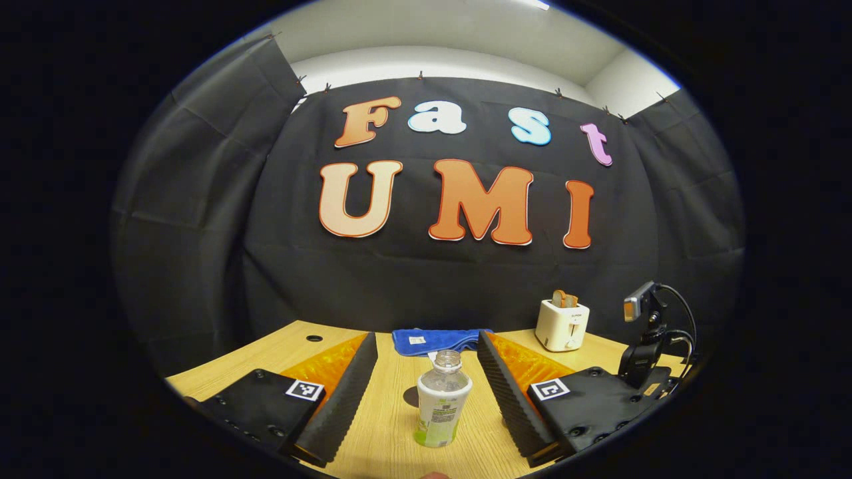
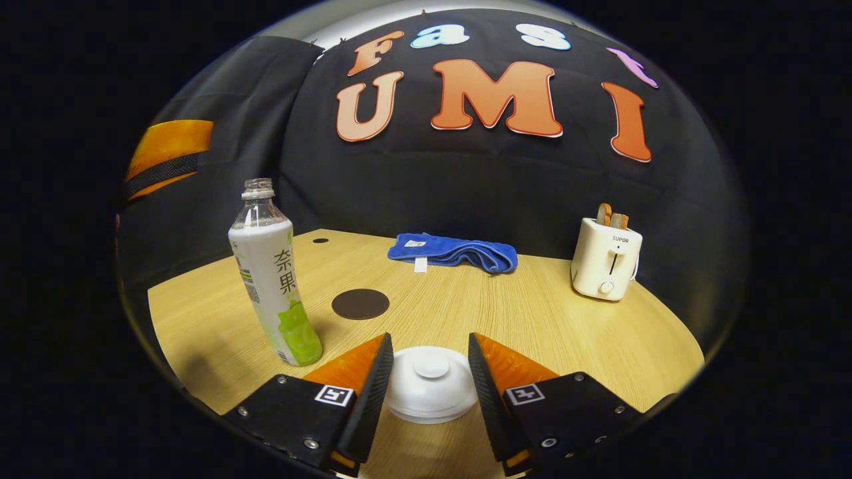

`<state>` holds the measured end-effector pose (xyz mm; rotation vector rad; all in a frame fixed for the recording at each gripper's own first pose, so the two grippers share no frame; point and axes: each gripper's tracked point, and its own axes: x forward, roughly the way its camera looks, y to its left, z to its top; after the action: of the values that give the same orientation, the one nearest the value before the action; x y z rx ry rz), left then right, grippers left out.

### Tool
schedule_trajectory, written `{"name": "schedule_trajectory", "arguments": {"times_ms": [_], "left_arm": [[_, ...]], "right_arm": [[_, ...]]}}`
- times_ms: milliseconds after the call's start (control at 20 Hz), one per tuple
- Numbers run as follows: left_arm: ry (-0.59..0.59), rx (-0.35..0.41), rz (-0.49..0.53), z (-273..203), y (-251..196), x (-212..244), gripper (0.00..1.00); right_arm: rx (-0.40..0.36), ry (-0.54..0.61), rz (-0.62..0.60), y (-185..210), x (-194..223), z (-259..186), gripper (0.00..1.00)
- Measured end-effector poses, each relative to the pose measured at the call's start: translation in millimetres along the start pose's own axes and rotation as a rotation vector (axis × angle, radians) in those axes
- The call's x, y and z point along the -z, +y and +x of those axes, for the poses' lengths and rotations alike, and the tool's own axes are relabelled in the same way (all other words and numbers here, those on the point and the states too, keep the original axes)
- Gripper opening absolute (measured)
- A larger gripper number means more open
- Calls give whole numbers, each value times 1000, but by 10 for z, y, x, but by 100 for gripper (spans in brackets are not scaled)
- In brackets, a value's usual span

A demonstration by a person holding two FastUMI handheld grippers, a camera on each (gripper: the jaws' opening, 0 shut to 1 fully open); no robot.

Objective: Open the teacup lid with one hand, grasp the water bottle and pour water into the teacup with the other hand; after pouring, place the water bottle on the coaster and then close the teacup lid.

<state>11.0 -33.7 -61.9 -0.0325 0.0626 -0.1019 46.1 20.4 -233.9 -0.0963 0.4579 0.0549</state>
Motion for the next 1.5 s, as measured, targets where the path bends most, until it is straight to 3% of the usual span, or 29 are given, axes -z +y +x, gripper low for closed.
{"name": "schedule_trajectory", "arguments": {"times_ms": [50,200,350,450,750,950,1000,1500], "left_arm": [[1,0,1,-1,3,12,96],[6,6,-6,-9,-9,32,96],[15,4,-8,-5,6,72,97],[21,3,-7,0,10,103,97],[31,16,23,-4,-37,200,97],[42,63,3,44,-146,277,97],[54,76,-12,61,-171,313,96],[157,69,36,192,-129,1030,97]], "right_arm": [[0,-3,-8,1,-3,-3,66],[-14,29,-22,57,81,33,49],[-10,31,-16,49,66,46,41],[-6,31,5,29,65,55,28],[-17,23,36,11,58,42,23],[-20,-13,76,-19,-62,-9,19],[-21,-18,86,-30,-87,-27,23],[2,-121,76,-124,-405,-309,22]]}}
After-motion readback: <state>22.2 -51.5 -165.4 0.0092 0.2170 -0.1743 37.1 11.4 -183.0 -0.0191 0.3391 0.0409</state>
